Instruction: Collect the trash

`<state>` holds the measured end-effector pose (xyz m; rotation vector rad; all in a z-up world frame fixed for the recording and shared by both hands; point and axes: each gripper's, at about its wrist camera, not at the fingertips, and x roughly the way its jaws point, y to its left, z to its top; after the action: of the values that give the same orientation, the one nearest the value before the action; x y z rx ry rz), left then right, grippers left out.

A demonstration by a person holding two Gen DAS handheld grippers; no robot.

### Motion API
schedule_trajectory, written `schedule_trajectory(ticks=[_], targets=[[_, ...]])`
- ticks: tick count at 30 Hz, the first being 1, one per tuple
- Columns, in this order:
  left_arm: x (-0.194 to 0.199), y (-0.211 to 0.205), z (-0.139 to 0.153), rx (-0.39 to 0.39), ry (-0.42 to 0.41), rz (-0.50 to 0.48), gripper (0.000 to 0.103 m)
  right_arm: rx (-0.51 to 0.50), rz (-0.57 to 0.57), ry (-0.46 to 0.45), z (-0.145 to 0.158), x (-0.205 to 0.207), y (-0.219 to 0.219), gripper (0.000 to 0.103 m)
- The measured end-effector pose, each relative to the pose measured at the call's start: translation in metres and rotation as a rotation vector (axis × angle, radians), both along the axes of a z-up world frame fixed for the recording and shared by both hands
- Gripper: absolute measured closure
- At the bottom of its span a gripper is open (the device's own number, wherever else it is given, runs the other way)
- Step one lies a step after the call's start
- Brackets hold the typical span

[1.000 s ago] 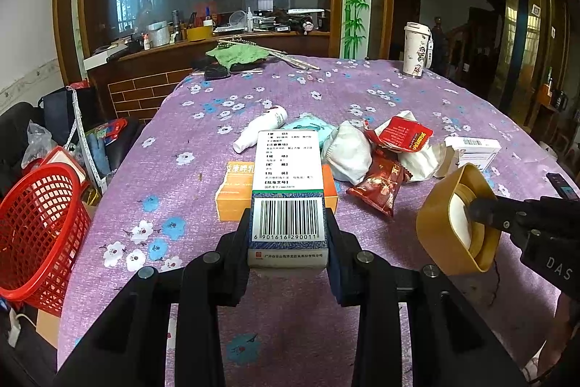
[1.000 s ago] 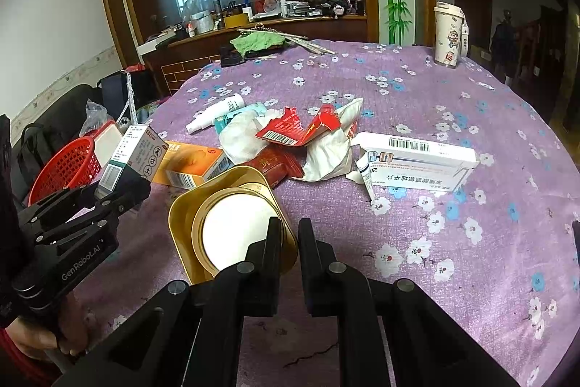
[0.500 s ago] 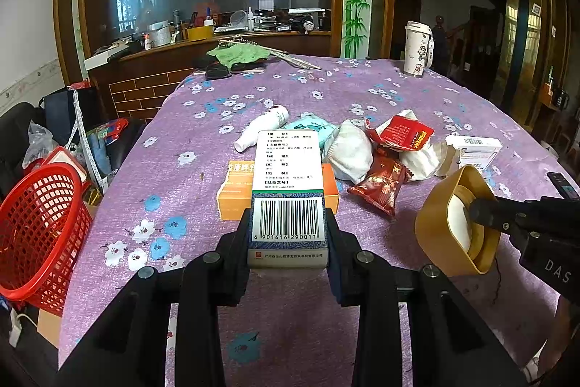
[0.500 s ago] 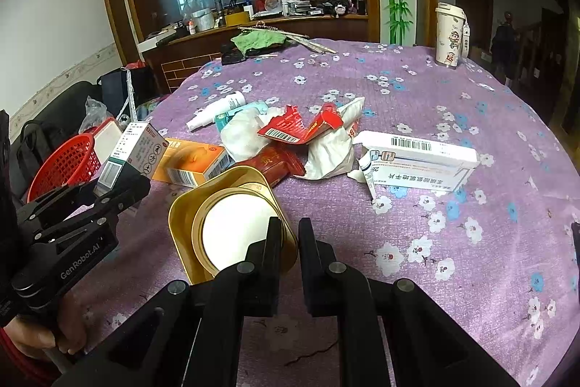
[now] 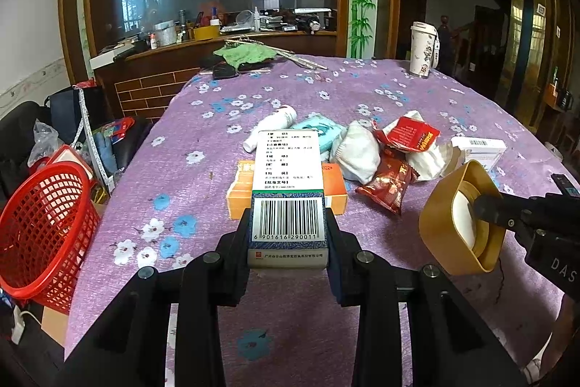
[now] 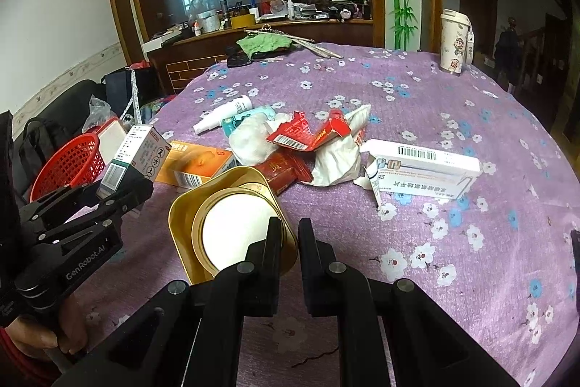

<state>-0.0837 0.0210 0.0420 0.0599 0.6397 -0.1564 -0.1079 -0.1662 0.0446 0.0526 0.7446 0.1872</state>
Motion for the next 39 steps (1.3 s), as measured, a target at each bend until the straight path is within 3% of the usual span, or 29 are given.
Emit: schedule_trajectory(ticks=[31,39], targets=[[-0.015,0.028,0.016,-0.017,-0.041,0.079,0.070,-0.051,0.092,-0.040,0.028,0.002,0.050,0.092],[-0.019,0.082,0.043,-0.059,-0.087,0.180,0.070,-0.017,0.185,-0.028,0.048,0.022,0.078,0.092]])
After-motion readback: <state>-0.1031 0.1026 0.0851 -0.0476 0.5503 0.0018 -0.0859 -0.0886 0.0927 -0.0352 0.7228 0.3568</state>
